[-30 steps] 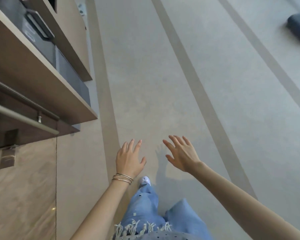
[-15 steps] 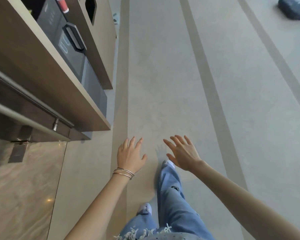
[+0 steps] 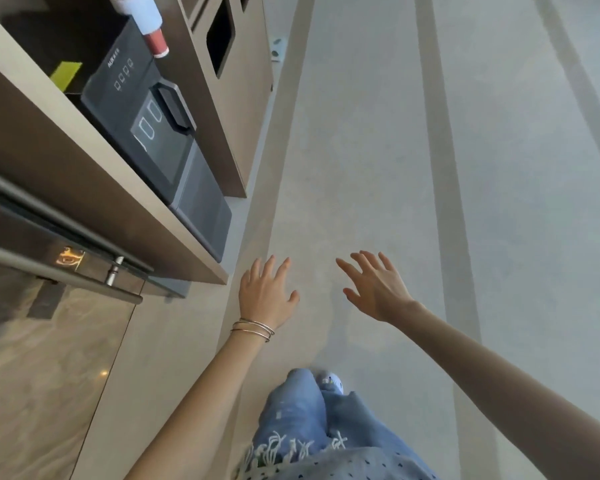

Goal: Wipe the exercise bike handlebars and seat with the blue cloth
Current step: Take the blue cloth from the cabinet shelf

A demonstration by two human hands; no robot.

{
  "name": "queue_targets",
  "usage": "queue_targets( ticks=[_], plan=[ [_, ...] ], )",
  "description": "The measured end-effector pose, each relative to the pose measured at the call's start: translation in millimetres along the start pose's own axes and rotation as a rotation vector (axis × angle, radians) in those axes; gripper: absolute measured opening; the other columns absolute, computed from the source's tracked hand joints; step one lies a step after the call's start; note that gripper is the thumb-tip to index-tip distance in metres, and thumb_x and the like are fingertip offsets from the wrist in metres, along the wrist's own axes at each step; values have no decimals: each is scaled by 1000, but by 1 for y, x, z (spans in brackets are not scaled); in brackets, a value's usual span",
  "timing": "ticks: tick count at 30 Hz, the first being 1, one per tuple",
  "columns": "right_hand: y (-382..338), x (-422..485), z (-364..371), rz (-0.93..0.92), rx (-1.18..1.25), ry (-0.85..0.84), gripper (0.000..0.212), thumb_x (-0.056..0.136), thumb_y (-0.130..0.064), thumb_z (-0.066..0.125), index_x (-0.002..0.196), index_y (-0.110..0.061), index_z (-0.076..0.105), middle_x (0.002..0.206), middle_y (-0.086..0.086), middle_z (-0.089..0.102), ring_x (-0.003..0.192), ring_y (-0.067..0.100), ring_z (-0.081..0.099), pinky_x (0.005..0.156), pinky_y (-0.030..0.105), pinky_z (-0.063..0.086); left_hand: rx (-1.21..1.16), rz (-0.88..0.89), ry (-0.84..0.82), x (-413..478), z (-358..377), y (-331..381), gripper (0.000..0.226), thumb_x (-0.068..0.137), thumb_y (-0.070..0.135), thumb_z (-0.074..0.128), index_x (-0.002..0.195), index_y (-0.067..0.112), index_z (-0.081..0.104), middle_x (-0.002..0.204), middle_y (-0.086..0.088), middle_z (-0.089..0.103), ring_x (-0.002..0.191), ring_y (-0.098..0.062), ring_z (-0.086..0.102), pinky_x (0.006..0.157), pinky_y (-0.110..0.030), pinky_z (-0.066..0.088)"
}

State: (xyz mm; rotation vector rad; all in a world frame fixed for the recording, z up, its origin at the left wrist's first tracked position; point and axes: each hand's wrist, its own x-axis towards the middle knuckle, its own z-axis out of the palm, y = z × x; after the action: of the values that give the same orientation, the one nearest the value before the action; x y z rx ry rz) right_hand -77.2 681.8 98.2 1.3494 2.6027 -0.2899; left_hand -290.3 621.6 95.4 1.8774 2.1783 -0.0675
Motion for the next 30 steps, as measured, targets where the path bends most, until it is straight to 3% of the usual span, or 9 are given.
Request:
queue_targets(
  ticks=[21, 30],
  plan=[
    [63, 298, -109, -98, -26, 59, 59, 95, -42, 42, 146, -22, 22, 151, 8, 27, 141, 24, 20, 116, 46, 15, 12, -10, 22, 287, -105, -51, 65, 87, 47, 49, 144, 26, 26, 154, -8, 25, 140, -32, 22, 111, -45, 32],
    [124, 427, -145, -177, -59, 67, 59, 94, -42, 43, 146, -23, 21, 151, 8, 27, 141, 25, 20, 116, 46, 13, 6, -67, 38, 413, -128, -50, 63, 88, 47, 47, 143, 27, 25, 156, -10, 20, 142, -34, 19, 112, -45, 29]
  ],
)
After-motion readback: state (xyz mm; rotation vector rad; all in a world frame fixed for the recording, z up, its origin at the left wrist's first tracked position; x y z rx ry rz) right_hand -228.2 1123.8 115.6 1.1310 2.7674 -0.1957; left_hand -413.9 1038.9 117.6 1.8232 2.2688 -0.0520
